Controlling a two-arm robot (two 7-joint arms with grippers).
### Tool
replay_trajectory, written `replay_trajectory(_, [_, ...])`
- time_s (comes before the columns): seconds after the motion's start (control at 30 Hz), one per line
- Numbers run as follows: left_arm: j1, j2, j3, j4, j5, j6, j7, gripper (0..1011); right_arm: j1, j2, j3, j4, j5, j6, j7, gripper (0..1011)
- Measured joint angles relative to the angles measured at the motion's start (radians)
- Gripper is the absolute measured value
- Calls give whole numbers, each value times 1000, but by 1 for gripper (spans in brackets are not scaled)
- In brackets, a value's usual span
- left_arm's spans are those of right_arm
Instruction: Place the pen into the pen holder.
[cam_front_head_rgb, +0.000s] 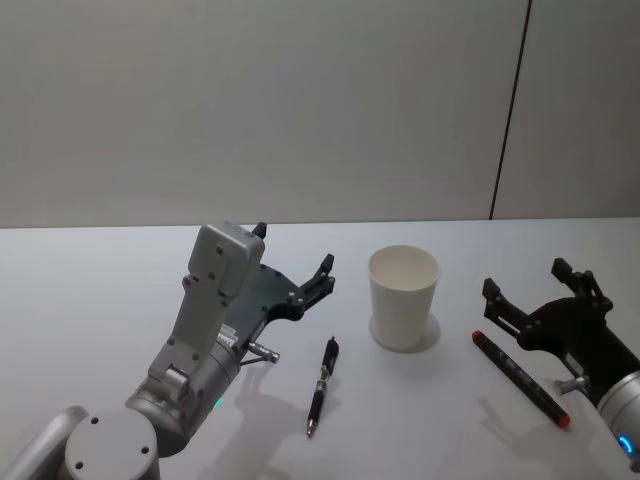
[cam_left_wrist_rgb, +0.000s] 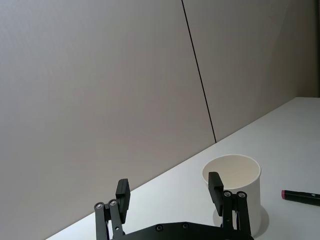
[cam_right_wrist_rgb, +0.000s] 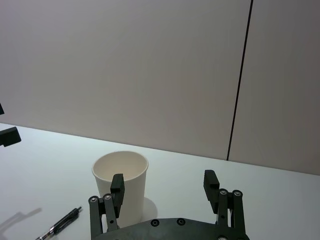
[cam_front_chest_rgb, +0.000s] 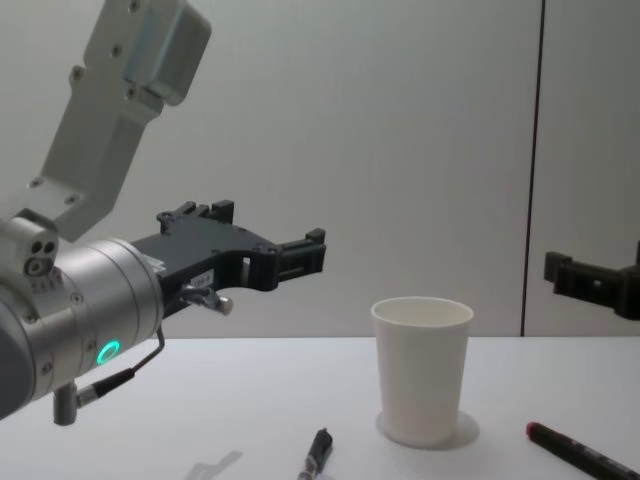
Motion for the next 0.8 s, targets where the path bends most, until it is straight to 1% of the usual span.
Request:
replay_trajectory(0.07, [0,0,0,0,0,0,0,1000,0,-2,-1,-4,0,10,-1,1001])
replay_trajectory(0.13, [0,0,0,0,0,0,0,1000,1,-6,-4,-13,0,40,-3,1001])
replay_trajectory(0.17, [0,0,0,0,0,0,0,1000,1,-6,-4,-13,0,40,-3,1001])
replay_trajectory(0.23, [0,0,0,0,0,0,0,1000,2,-8,-5,-23,6,77,-5,1001])
replay_trajectory(0.33, [0,0,0,0,0,0,0,1000,3,-9,-5,-31,12,106,-5,1001])
replay_trajectory(0.43, [0,0,0,0,0,0,0,1000,3,-5,-2,-44,28,157,-2,1001])
replay_trajectory(0.47, [0,0,0,0,0,0,0,1000,3,-5,-2,-44,28,157,-2,1001])
replay_trajectory(0.67, [0,0,0,0,0,0,0,1000,1,7,11,-61,68,245,7,1001])
replay_trajectory(0.8, [0,0,0,0,0,0,0,1000,1,13,19,-65,90,282,8,1001])
